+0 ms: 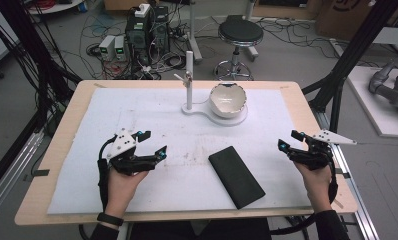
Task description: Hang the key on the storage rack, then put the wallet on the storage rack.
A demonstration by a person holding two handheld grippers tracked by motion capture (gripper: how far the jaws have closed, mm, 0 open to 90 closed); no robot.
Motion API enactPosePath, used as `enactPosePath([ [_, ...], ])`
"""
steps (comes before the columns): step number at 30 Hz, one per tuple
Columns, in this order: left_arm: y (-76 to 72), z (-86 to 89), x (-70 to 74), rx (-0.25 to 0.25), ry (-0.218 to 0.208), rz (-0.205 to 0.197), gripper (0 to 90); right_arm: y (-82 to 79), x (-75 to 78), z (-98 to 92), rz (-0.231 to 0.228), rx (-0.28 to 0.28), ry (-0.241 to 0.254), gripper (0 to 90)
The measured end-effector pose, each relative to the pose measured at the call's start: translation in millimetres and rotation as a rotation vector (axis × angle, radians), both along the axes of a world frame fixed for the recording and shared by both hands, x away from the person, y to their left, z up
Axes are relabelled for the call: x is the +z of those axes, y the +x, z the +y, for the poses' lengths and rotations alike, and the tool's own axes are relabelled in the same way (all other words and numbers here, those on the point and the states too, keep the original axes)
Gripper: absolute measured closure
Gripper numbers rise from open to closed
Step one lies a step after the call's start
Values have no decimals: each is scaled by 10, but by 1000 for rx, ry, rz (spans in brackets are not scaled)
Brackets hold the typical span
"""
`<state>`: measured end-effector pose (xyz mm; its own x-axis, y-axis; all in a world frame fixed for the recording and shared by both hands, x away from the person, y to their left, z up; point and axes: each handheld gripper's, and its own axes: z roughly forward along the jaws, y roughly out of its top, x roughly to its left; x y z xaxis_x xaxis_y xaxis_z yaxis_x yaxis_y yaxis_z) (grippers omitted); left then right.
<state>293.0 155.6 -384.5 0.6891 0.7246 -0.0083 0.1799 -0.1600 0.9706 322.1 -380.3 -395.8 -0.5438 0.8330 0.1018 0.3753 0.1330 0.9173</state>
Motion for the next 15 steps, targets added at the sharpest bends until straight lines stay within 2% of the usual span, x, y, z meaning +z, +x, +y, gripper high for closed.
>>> enactPosePath([
  [8, -20, 23, 33, -1, -7, -11, 243, -13, 4, -20, 0, -2, 4, 274],
  [15, 4, 90, 9, 10, -16, 0, 243, -13, -8, -6, 3, -1, -4, 274],
])
